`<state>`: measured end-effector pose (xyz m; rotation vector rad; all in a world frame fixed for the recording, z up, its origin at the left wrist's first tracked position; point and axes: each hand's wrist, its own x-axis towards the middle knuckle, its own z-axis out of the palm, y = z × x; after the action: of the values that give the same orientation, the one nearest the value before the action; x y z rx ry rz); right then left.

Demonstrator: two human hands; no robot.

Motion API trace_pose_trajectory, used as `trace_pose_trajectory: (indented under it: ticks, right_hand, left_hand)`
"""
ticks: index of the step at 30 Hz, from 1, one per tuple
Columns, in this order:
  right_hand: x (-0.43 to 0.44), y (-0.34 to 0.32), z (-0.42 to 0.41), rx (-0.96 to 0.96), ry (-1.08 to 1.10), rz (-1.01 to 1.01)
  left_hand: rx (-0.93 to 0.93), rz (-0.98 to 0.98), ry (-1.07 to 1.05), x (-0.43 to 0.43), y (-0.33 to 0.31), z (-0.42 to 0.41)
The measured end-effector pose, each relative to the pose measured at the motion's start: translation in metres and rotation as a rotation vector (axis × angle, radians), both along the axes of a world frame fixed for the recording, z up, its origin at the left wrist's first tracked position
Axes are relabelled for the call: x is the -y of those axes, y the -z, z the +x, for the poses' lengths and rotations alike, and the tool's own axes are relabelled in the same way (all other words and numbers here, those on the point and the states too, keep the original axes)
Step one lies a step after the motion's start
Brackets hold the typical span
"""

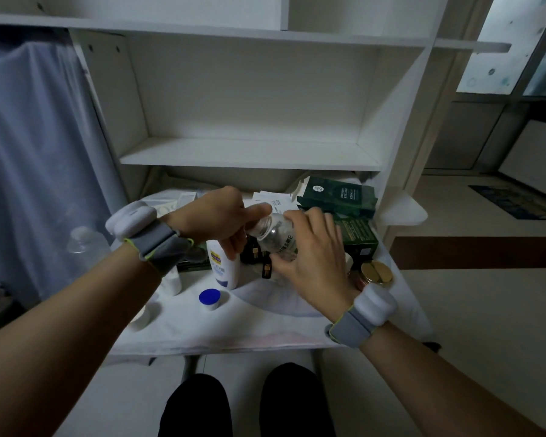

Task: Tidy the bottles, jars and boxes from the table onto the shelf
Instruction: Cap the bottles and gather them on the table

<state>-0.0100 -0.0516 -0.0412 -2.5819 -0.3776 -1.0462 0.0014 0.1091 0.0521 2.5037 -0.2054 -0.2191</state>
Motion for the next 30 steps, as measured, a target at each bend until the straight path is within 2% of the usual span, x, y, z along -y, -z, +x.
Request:
trace_pose_trajectory:
  ticks: [5,9,14,16,20,24,30]
  right_hand:
    - [-0.001,-0.005,-0.003,0.085,0.059,-0.060]
    - [0.000,-0.009,-0.002,0.074,0.056,-0.075]
    - [0.004,-0.014,0.003,0.036,0.056,-0.017]
    - [0.007,-0.015,0.004,0.030,0.053,-0.020]
    - [0.006,-0.017,0.003,0.053,0.063,-0.036]
    - [0.003,-0.016,0.002,0.064,0.079,-0.071]
    - [-0.001,-0.014,-0.001,0.108,0.074,-0.108]
  left_hand:
    - [-0.044,-0.077,-0.058,0.005,-0.006,-0.002]
    - [-0.061,-0.107,-0.053,0.005,-0.007,-0.004]
    - [0.069,-0.198,0.103,-0.004,-0.012,-0.004]
    - [0.121,-0.184,0.169,-0.007,-0.013,-0.003]
    - [0.198,-0.047,0.167,-0.007,-0.012,0.001]
    - [0.168,-0.028,0.139,-0.008,-0.010,0.005]
    - [0.007,-0.149,0.040,-0.006,-0.004,0.006]
